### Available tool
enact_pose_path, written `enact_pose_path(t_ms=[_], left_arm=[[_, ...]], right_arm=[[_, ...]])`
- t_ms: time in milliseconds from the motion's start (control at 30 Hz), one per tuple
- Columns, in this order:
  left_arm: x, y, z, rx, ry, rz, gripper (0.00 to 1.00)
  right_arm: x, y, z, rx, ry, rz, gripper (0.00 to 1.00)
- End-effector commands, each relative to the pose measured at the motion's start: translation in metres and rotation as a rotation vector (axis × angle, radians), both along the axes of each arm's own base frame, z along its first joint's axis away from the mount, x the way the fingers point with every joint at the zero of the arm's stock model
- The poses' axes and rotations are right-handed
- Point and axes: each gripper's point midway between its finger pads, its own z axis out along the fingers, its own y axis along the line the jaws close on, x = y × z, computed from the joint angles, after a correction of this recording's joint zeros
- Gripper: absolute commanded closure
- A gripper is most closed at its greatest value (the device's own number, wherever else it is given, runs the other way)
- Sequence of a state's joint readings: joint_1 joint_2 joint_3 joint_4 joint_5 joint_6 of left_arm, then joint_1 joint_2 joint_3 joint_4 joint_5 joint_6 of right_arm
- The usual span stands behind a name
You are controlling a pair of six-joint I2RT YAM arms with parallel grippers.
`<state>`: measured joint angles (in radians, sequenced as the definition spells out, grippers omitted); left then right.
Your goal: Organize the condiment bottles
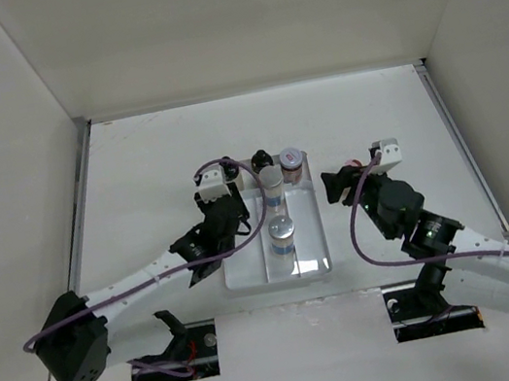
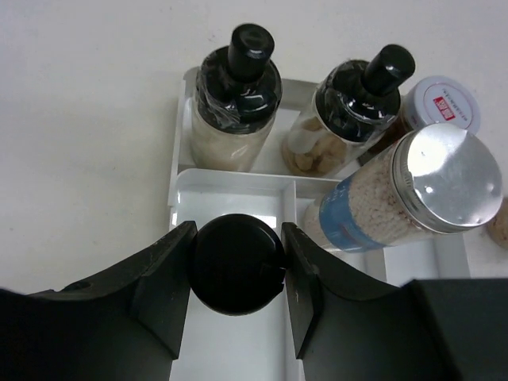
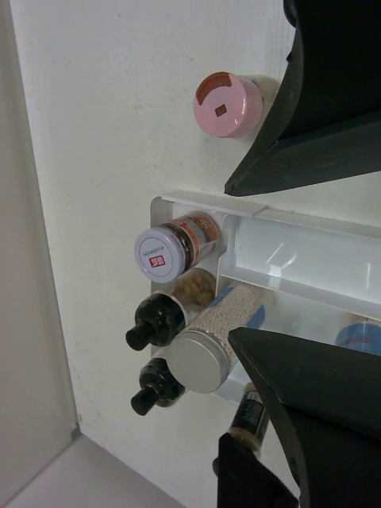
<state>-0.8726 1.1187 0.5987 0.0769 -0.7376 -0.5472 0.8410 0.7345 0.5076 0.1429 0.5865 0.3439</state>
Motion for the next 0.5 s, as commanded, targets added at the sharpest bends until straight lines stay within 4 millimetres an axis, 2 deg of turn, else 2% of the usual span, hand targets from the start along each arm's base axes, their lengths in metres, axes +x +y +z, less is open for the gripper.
enact_pose_path(t_ms=[0, 200, 467], left_arm=[[0.014, -0.014, 0.010, -0.048, -0.057, 0.018, 0.67], [0.028, -0.018, -0.007, 0.000, -0.048, 0.036, 0.66], [0.040, -0.013, -0.007, 0.010, -0.063, 0.055, 0.65]], right_arm=[[0.004, 0.001, 0.009, 0.054, -0.024, -0.005, 0.26], [0.004, 0.003, 0.008, 0.055, -0.018, 0.001, 0.26], [0.005, 0.002, 0.007, 0.056, -0.016, 0.001, 0.26]])
